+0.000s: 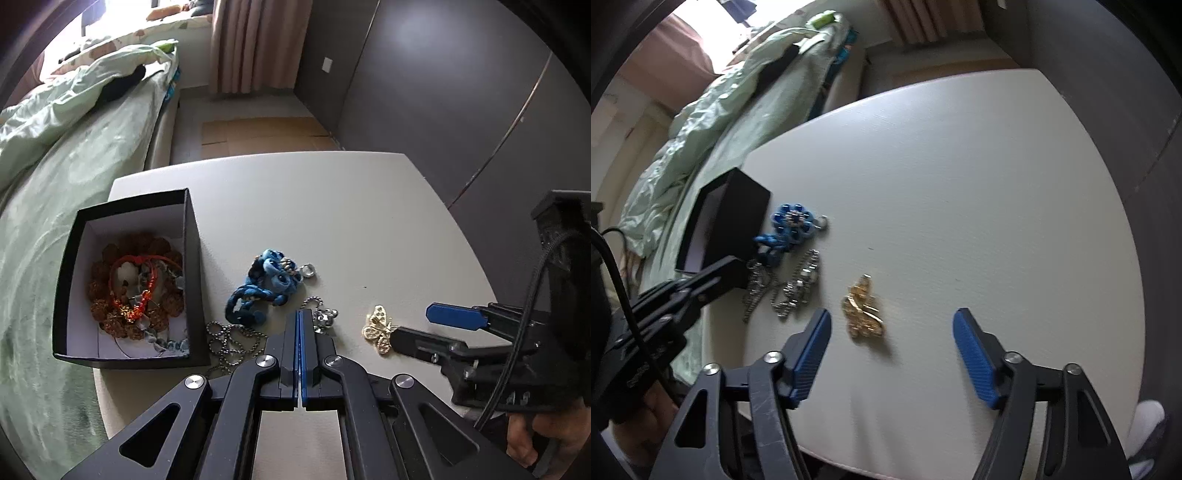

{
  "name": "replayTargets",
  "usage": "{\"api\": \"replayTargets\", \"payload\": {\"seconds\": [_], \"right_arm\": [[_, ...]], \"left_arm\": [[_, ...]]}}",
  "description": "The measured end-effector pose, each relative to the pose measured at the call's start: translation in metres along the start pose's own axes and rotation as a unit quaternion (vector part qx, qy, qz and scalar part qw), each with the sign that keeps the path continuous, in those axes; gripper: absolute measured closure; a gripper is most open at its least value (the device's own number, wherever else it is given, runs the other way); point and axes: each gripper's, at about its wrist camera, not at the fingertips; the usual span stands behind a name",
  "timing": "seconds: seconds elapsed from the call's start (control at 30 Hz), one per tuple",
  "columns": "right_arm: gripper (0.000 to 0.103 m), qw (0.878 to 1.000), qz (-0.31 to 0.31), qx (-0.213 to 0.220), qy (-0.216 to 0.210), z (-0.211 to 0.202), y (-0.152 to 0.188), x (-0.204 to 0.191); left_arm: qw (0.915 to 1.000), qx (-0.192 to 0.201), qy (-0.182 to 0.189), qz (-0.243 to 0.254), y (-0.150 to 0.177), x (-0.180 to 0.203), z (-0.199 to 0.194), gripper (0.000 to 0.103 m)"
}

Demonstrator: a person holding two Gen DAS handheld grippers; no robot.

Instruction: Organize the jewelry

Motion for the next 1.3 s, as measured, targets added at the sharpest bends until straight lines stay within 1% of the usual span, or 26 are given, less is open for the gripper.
{"api": "replayTargets", "payload": {"seconds": [0.1,0.13,0.17,0.2,0.27,0.3,0.33,0.37,0.4,0.47,0.63,0.7,0.73,0.77,0.8,0.83,0.87,0.97,1.13,1.23,1.3], "right_arm": [[0.037,1.000,-0.028,0.000,0.003,0.004,0.000,-0.013],[0.040,0.999,-0.036,-0.004,0.005,0.008,0.000,-0.016],[0.049,0.999,-0.040,-0.010,0.005,0.013,0.000,-0.018],[0.053,0.999,-0.045,-0.016,0.006,0.018,0.001,-0.020],[0.060,0.998,-0.062,-0.011,0.016,0.022,0.001,-0.025],[0.062,0.998,-0.064,-0.013,0.018,0.023,0.001,-0.026],[0.067,0.998,-0.066,-0.011,0.022,0.024,0.000,-0.025],[0.082,0.997,-0.068,-0.010,0.030,0.023,0.000,-0.024],[0.087,0.997,-0.068,-0.011,0.034,0.023,0.000,-0.023],[0.089,0.998,-0.063,-0.016,0.026,0.021,0.000,-0.020],[0.089,0.998,-0.052,-0.015,0.028,0.014,0.001,-0.012],[0.089,0.999,-0.044,-0.010,0.029,0.008,-0.001,-0.006],[0.089,0.999,-0.039,-0.006,0.030,0.005,-0.001,-0.002],[0.089,0.999,-0.035,-0.004,0.032,0.002,-0.002,0.001],[0.089,0.999,-0.031,-0.001,0.033,0.000,-0.003,0.004],[0.089,0.999,-0.026,0.002,0.035,-0.004,-0.004,0.008],[0.089,0.999,-0.022,0.006,0.036,-0.007,-0.005,0.012],[0.089,0.999,-0.011,0.015,0.040,-0.016,-0.008,0.021],[0.089,0.999,0.010,0.031,0.040,-0.030,-0.012,0.034],[0.089,0.998,0.016,0.037,0.041,-0.035,-0.013,0.039],[0.089,0.998,0.017,0.039,0.039,-0.037,-0.013,0.040]], "left_arm": [[0.9999,-0.002,-0.005,-0.013,-0.002,-0.009,0.001,0.103],[0.9998,-0.004,-0.007,-0.017,-0.002,-0.011,0.000,0.103],[0.9996,-0.009,-0.010,-0.024,-0.002,-0.015,0.002,0.103],[0.9995,-0.011,-0.010,-0.027,-0.001,-0.016,0.002,0.103],[0.9992,-0.017,-0.010,-0.034,-0.001,-0.020,0.005,0.103],[0.9991,-0.018,-0.009,-0.037,-0.002,-0.022,0.006,0.103],[0.9990,-0.020,-0.008,-0.039,-0.002,-0.023,0.007,0.103],[0.9990,-0.021,-0.007,-0.039,-0.002,-0.022,0.008,0.103],[0.9990,-0.023,-0.006,-0.039,-0.002,-0.021,0.010,0.103],[0.9990,-0.026,-0.005,-0.037,-0.001,-0.018,0.013,0.103],[0.9987,-0.041,0.006,-0.030,0.000,-0.009,0.021,0.102],[0.9986,-0.046,0.009,-0.026,0.001,-0.004,0.025,0.100],[0.9985,-0.049,0.010,-0.023,0.002,-0.002,0.028,0.095],[0.9984,-0.052,0.012,-0.020,0.002,0.000,0.030,0.086],[0.9983,-0.055,0.013,-0.017,0.003,0.002,0.032,0.080],[0.9983,-0.056,0.014,-0.014,0.003,0.005,0.034,0.064],[0.9984,-0.054,0.015,-0.009,0.004,0.008,0.036,0.057],[0.9984,-0.055,0.012,-0.002,0.005,0.015,0.042,0.056],[0.9985,-0.049,-0.009,0.023,0.007,0.025,0.053,0.056],[0.9970,-0.043,-0.028,0.058,0.011,0.036,0.055,0.056],[0.9946,-0.041,-0.045,0.083,0.014,0.042,0.057,0.060]]}}
Point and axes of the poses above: each gripper's, at about its wrist camera, not at the fingertips, and z roughly the way its jaws point, x to its right, y to its underside, and after that the axes turned 14 degrees about x, right-handed
